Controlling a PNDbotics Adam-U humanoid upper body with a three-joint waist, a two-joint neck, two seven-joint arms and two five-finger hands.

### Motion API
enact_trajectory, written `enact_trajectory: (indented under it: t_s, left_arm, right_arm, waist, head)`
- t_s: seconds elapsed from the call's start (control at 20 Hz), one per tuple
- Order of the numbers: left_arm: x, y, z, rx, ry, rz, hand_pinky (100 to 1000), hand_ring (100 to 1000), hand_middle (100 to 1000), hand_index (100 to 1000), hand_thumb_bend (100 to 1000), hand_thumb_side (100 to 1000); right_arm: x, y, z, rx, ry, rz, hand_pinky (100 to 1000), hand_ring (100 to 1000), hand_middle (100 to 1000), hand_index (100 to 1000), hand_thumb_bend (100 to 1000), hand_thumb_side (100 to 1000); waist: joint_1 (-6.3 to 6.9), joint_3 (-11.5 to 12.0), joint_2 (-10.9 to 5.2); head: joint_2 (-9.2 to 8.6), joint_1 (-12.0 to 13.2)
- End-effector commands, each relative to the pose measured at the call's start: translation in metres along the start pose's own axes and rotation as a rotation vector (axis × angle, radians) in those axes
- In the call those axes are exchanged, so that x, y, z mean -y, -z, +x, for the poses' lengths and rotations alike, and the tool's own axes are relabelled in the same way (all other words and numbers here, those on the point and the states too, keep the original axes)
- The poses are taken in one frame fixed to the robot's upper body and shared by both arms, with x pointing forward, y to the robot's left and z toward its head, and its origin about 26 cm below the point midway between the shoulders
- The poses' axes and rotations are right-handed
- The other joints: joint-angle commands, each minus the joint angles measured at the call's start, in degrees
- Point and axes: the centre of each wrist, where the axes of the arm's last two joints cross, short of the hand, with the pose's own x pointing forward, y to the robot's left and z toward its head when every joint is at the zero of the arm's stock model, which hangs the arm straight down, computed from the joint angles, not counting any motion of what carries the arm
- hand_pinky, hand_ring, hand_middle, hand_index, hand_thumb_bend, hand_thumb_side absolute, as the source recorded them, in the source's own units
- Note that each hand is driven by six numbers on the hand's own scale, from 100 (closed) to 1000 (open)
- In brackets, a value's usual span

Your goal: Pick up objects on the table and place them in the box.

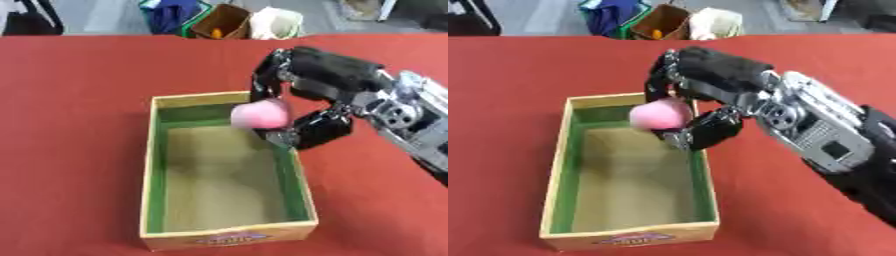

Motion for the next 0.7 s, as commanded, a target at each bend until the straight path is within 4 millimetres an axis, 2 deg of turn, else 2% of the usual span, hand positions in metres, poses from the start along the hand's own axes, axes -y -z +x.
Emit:
enact_trajectory:
  t_s: [0.05,0.3,0.45,0.5,0.6,0.7]
  left_arm:
    - [0.003,0.004,0.007,0.032,-0.015,-0.02,376,353,376,514,100,466]
    - [0.003,0.004,0.007,0.03,-0.017,-0.022,376,353,376,514,100,466]
    - [0.003,0.004,0.007,0.03,-0.017,-0.022,376,353,376,514,100,466]
    - [0.003,0.004,0.007,0.03,-0.017,-0.021,376,353,376,514,100,465]
    - [0.003,0.004,0.008,0.031,-0.018,-0.022,376,353,376,514,100,465]
    - [0.003,0.004,0.008,0.031,-0.018,-0.022,376,353,376,514,100,466]
  right_arm:
    - [-0.005,0.005,0.009,-0.001,-0.019,0.061,475,589,396,512,100,100]
    - [-0.017,0.014,0.019,0.016,-0.009,0.164,504,618,447,576,100,100]
    - [-0.017,0.015,0.021,0.023,-0.016,0.193,529,655,525,662,100,109]
    - [-0.017,0.016,0.021,0.026,-0.021,0.203,541,673,556,690,100,135]
    - [-0.016,0.015,0.02,0.035,-0.034,0.228,596,742,661,800,100,232]
    - [-0.014,0.015,0.02,0.04,-0.051,0.254,629,772,713,862,102,299]
  waist:
    - [0.07,0.2,-1.17]
    - [0.11,0.3,-1.12]
    - [0.05,0.4,-1.12]
    - [0.02,0.4,-1.12]
    - [-0.03,0.3,-1.14]
    - [-0.06,0.3,-1.16]
  head:
    - [-0.33,-0.4]
    - [-0.15,-0.9]
    - [-0.09,-1.0]
    - [-0.1,-1.0]
    - [-0.1,-1.0]
    - [-0.15,-0.9]
